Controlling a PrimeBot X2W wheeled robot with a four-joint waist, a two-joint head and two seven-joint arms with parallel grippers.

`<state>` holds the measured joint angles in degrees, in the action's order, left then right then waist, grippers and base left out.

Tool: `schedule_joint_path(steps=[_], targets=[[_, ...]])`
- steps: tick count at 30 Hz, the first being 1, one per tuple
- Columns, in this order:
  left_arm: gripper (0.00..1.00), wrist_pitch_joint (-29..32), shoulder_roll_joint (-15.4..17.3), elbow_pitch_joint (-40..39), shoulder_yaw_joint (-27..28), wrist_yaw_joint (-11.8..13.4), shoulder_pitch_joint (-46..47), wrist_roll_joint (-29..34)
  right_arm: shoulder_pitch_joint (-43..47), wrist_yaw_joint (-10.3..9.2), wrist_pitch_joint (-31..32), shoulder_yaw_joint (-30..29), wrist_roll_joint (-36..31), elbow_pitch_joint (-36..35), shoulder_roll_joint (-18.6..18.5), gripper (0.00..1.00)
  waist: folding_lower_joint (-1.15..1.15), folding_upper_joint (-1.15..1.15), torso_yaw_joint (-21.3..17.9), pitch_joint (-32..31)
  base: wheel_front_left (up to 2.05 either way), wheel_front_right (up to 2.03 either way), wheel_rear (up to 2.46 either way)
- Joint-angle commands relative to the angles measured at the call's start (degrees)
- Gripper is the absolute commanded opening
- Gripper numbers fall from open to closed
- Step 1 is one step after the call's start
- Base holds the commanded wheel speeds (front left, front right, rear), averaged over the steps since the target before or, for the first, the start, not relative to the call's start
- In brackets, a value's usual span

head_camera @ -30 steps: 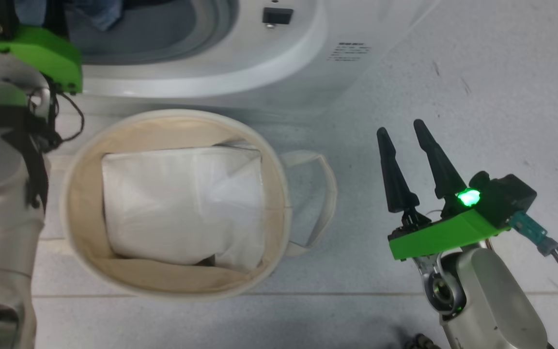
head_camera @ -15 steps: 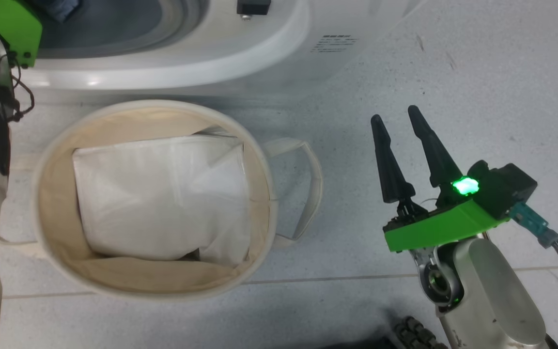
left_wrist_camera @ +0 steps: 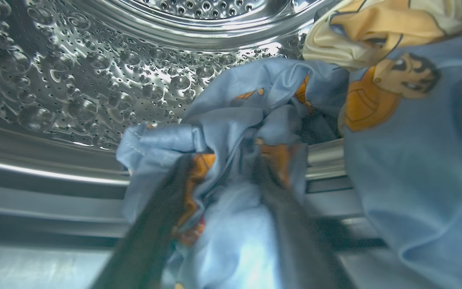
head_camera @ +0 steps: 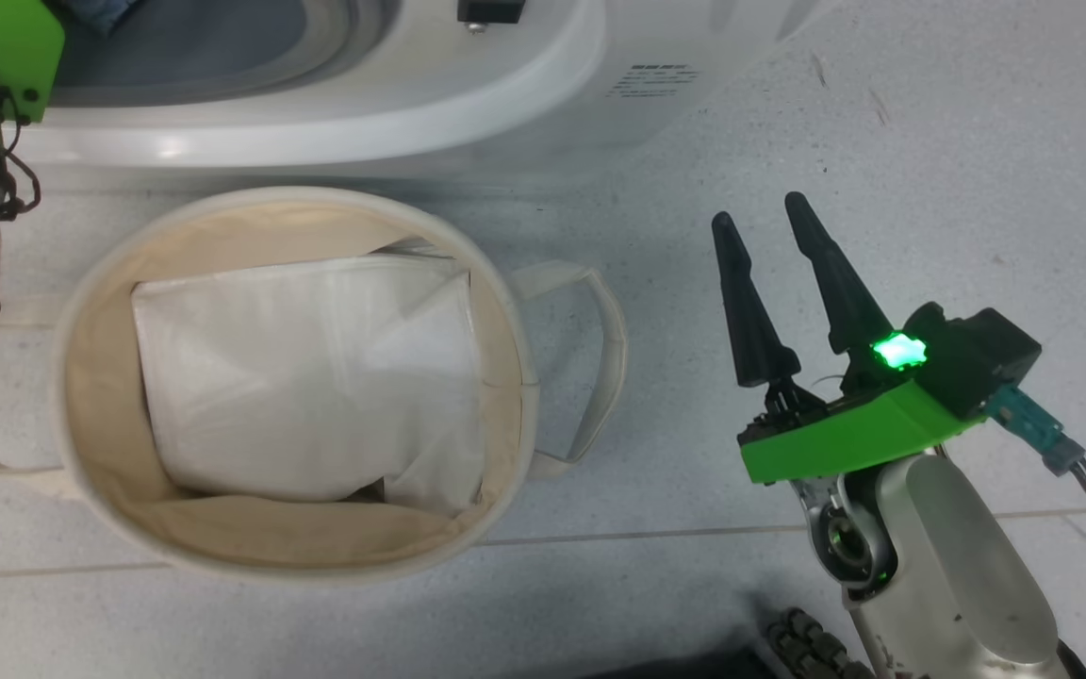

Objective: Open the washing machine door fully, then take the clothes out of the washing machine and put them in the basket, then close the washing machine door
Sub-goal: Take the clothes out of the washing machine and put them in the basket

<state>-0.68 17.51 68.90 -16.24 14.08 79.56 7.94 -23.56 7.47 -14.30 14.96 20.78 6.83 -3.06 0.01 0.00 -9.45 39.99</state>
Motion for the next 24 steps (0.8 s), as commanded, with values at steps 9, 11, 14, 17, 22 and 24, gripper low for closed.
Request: schedule_joint_path(steps=[9, 11, 14, 17, 22, 24], targets=[[0.0, -5.69, 2.16, 0.49, 0.74, 0.04, 1.0, -2.2, 0.68, 0.02, -0.7, 1.33, -0.36, -1.44, 0.18, 1.0, -0.01, 0.0, 0.47, -1.54, 0.0, 0.0, 0.0], [0.0, -7.74, 1.53, 0.4, 0.86, 0.07, 0.62, -2.82, 0.88, 0.02, -0.7, 1.32, -0.52, -1.27, 0.18, 1.0, -0.01, 0.0, 0.8, -2.21, 0.0, 0.0, 0.0], [0.0, -10.73, 0.54, -0.01, 1.15, 0.11, -0.08, -3.85, 1.16, 0.02, -0.7, 1.45, -0.76, -1.04, 0.18, 1.0, -0.01, 0.0, 1.28, -3.43, 0.0, 0.0, 0.0], [0.0, -12.83, -0.5, -1.17, 1.39, 0.19, -1.12, -4.88, 1.47, 0.02, -0.7, 1.49, -1.01, -0.73, 0.18, 1.0, -0.01, 0.0, 1.82, -4.93, 0.0, 0.0, 0.0], [0.0, -14.26, -2.1, -8.75, 1.89, 0.0, -5.32, -7.09, 2.56, 0.02, -0.7, 1.46, -1.28, -0.15, 0.18, 1.0, -0.01, 0.0, 3.01, -8.25, 0.0, 0.0, 0.0], [0.0, -14.29, -2.34, -13.99, 1.88, -0.14, -7.93, -7.72, 2.94, 0.02, -0.7, 1.42, -1.44, 0.05, 0.18, 1.0, -0.01, 0.0, 3.45, -9.42, 0.0, 0.0, 0.0]])
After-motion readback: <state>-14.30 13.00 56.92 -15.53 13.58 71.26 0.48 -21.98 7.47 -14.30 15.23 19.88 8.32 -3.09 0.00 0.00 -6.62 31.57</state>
